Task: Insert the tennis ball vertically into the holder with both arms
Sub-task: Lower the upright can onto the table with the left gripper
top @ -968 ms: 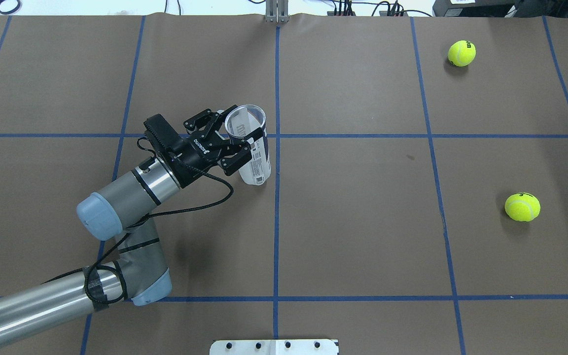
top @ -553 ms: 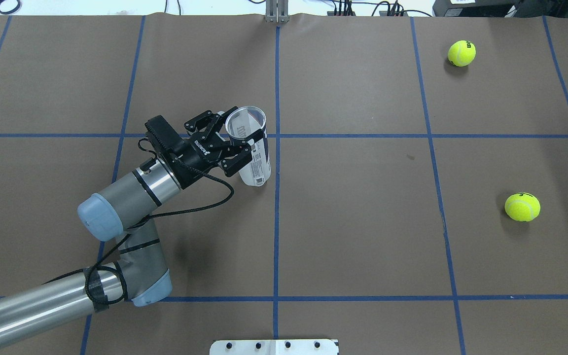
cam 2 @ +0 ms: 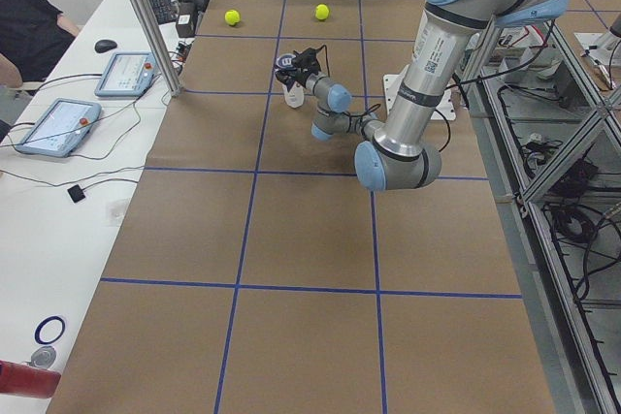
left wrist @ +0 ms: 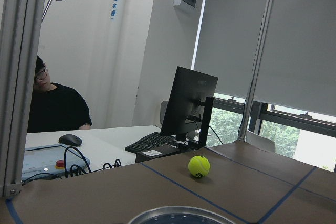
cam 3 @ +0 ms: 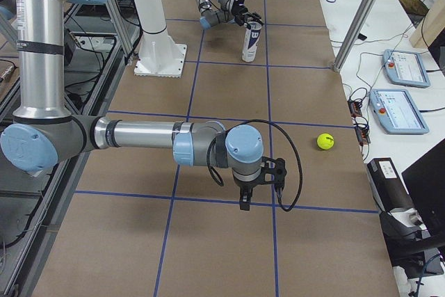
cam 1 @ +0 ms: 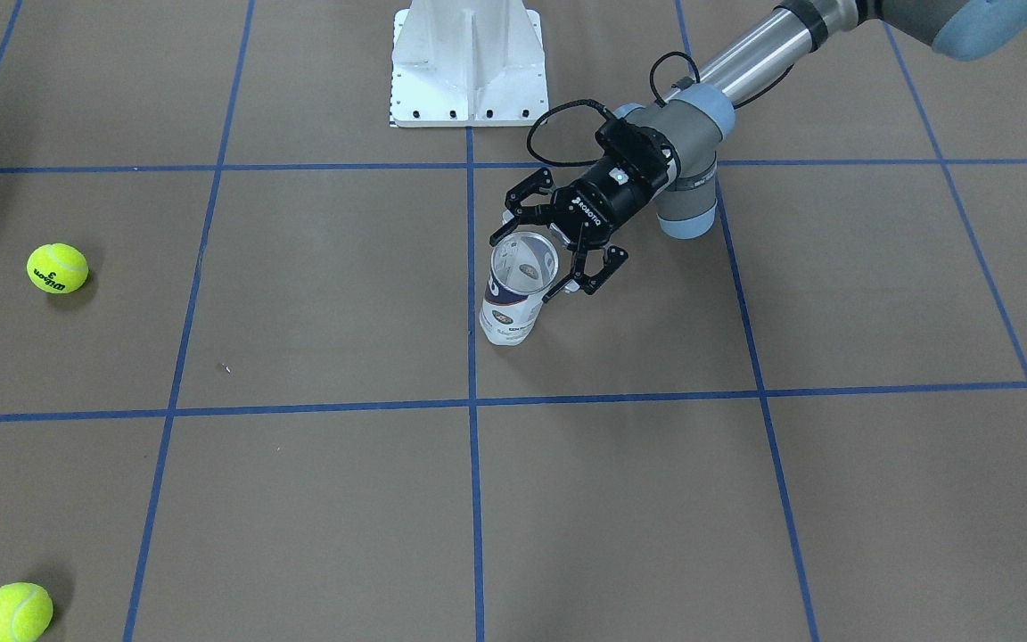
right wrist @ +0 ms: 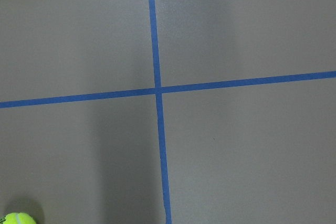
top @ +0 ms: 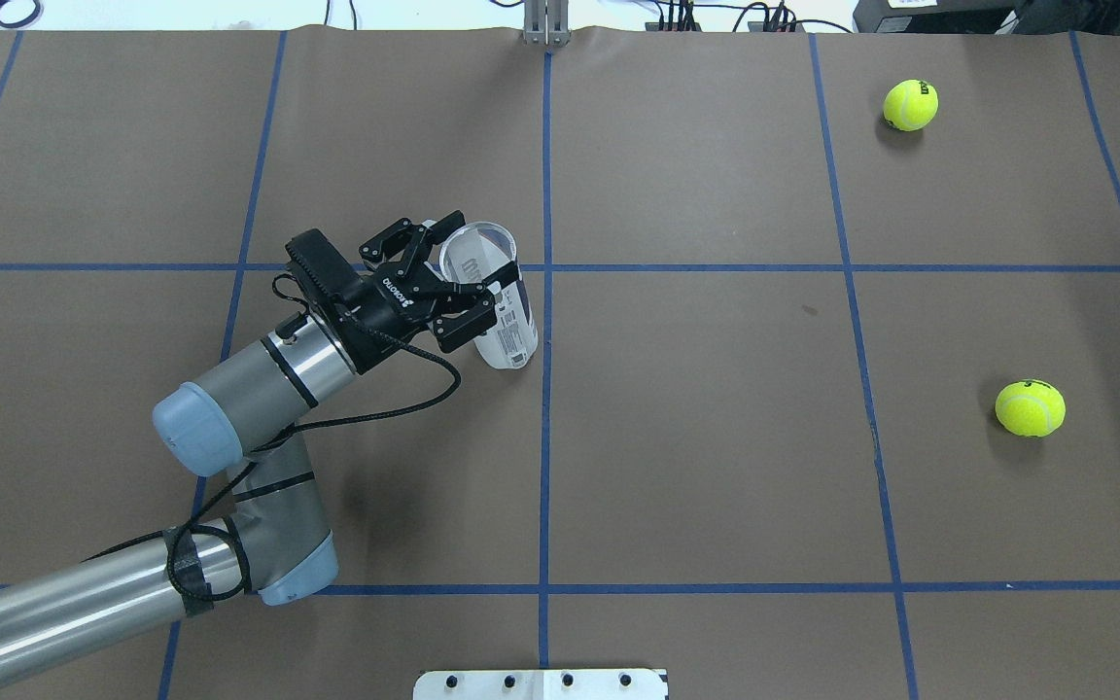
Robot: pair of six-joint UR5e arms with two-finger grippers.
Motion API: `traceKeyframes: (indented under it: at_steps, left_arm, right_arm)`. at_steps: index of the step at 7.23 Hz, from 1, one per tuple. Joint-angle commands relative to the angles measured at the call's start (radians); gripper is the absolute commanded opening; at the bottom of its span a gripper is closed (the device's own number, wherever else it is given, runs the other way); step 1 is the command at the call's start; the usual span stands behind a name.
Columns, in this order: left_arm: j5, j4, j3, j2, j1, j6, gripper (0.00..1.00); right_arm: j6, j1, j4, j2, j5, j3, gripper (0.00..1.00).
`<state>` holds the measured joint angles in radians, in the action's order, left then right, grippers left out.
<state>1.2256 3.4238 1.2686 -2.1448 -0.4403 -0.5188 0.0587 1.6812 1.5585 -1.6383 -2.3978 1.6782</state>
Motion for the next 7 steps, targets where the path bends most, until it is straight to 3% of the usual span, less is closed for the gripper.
traceKeyframes:
  at_steps: [1, 7]
  left_arm:
    - [0.000, 0.000, 0.000, -0.001, 0.003, -0.001, 0.98]
    - [0.000, 0.000, 0.006, -0.006, 0.006, -0.001, 0.99]
  right_arm:
    - [0.000, 0.000, 0.000, 0.000, 0.000, 0.000, 0.99]
    - [-0.002, 0.000, 0.000, 0.000, 0.002, 0.000, 0.99]
